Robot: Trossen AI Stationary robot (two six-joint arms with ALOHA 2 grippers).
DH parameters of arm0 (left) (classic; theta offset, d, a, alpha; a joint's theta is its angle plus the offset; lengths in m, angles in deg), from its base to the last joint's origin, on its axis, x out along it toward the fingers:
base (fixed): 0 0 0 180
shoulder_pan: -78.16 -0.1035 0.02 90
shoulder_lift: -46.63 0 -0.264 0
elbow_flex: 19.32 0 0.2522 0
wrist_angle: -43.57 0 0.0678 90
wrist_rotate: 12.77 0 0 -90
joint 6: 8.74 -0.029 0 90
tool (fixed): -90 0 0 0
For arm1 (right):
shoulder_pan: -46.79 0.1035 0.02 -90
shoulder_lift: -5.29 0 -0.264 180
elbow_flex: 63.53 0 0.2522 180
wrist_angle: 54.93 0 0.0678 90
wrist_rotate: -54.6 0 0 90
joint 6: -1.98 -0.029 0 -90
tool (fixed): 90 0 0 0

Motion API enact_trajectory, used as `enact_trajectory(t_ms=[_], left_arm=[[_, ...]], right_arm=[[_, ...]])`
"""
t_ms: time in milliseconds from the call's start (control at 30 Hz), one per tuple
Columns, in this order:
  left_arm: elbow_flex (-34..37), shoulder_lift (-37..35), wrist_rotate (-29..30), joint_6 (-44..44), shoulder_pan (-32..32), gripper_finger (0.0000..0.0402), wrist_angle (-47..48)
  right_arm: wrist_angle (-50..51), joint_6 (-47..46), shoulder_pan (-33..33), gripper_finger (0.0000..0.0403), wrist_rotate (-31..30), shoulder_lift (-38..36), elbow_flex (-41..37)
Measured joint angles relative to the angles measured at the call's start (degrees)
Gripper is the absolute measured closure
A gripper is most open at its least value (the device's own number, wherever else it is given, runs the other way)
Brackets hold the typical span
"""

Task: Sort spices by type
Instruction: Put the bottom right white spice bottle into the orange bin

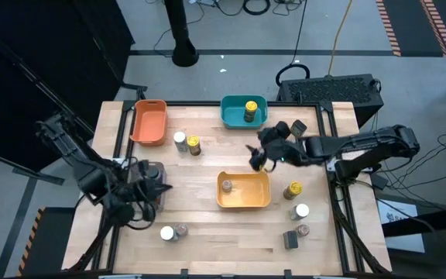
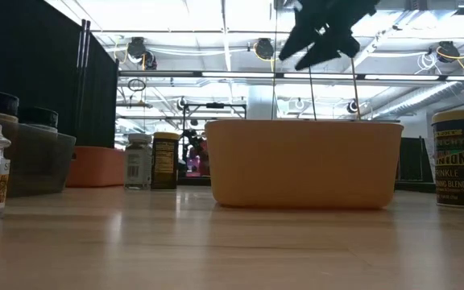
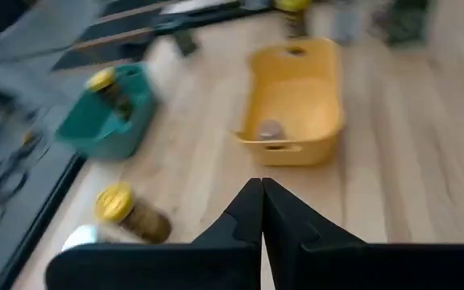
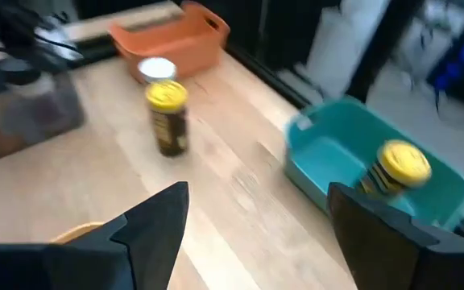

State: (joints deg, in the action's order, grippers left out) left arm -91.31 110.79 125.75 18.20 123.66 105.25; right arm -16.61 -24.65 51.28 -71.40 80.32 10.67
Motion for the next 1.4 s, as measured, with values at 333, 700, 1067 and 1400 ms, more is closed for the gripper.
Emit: enact_trajectory(t_ms=[333,700,1067,1400], left_arm=[[7.22,0.02,-21.59,-32.61,-14.87,0.0397,-22.21],[8.31,-0.20,-21.93,-39.88,-29.89,0.0398,-25.10],[8.31,-0.22,-9.11,-41.38,-32.73,0.0399,-24.34],[8.31,-0.22,-6.02,-42.71,-32.75,0.0381,-24.36]], right_arm=[[14.00,-2.77,-8.98,0.0140,8.33,-0.01,6.71],[35.56,-10.81,-10.56,0.0156,19.00,-0.01,9.60],[55.39,-17.90,-8.42,0.0161,41.09,-0.01,9.61],[64.98,-26.86,-4.92,0.0161,46.08,-0.77,9.61]])
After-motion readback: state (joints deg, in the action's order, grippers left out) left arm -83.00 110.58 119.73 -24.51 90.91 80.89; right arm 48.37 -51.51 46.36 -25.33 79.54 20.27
